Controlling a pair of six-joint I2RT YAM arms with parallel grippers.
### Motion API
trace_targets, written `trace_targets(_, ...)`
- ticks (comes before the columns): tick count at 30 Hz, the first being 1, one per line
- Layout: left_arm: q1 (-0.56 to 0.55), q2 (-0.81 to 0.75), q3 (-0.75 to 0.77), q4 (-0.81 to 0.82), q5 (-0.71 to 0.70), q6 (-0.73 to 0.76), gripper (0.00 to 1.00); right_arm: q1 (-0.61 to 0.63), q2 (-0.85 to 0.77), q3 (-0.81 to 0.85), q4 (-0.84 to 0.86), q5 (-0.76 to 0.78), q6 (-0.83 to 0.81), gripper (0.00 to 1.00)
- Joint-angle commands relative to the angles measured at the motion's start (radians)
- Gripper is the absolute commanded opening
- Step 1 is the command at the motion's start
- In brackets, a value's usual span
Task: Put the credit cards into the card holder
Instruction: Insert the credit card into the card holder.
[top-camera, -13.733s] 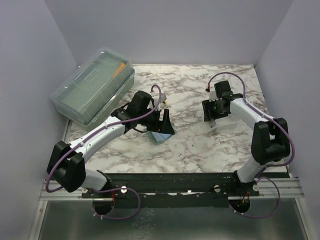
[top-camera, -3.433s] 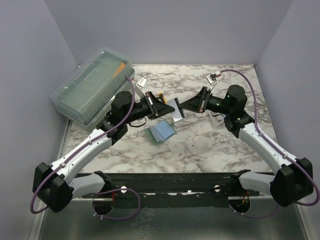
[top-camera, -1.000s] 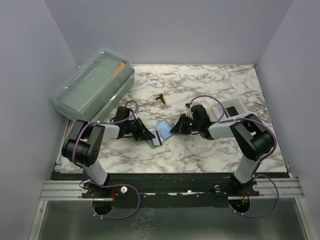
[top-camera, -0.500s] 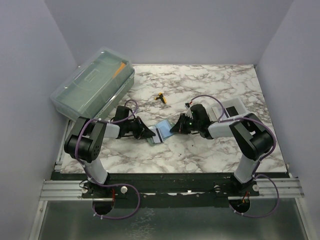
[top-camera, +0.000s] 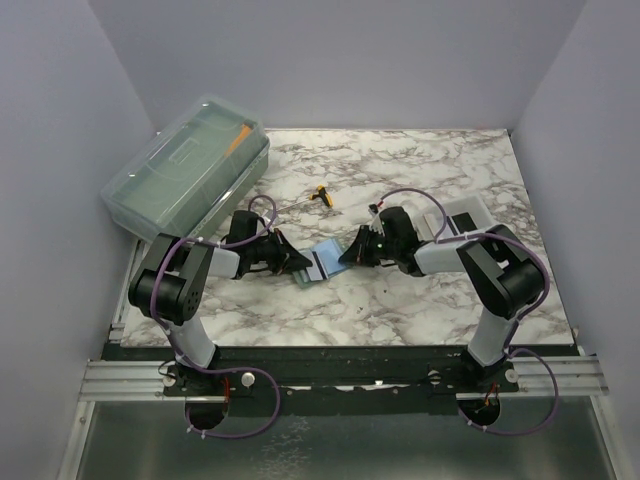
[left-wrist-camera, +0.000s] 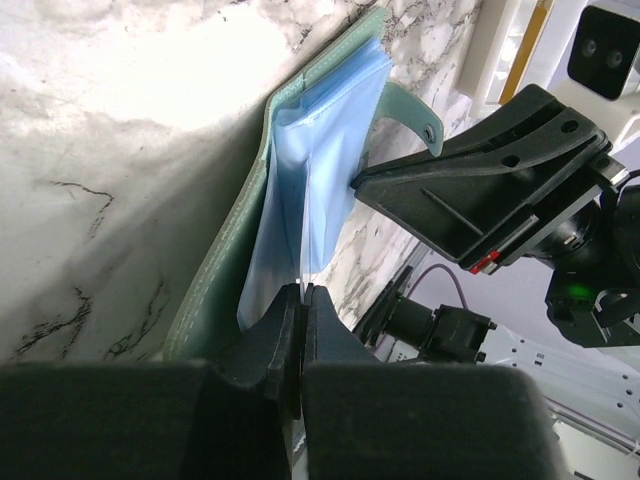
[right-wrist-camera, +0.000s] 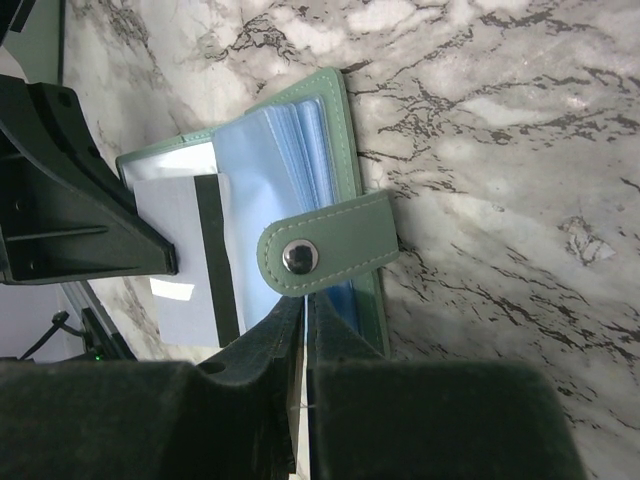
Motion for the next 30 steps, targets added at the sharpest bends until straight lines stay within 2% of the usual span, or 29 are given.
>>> trace_targets(1, 0.004, 0.013, -0.013, 0.051, 0.005, 0.035, 0.0, 0.006, 0.061, 0.005, -0.094, 0.053, -0.045, 0.09)
trace_targets(7, 0.003, 0.052, -0.001, 0.085, 0.007, -0.002, 0.0, 0.006, 0.06, 0.018, -0.103, 0.051, -0.05, 0.09)
trace_targets(30, 0.015, 0.061, -0.009, 0.127, -0.147, -0.069, 0.0, 0.006, 0.083, 0.018, -0.101, 0.048, -0.053, 0.09)
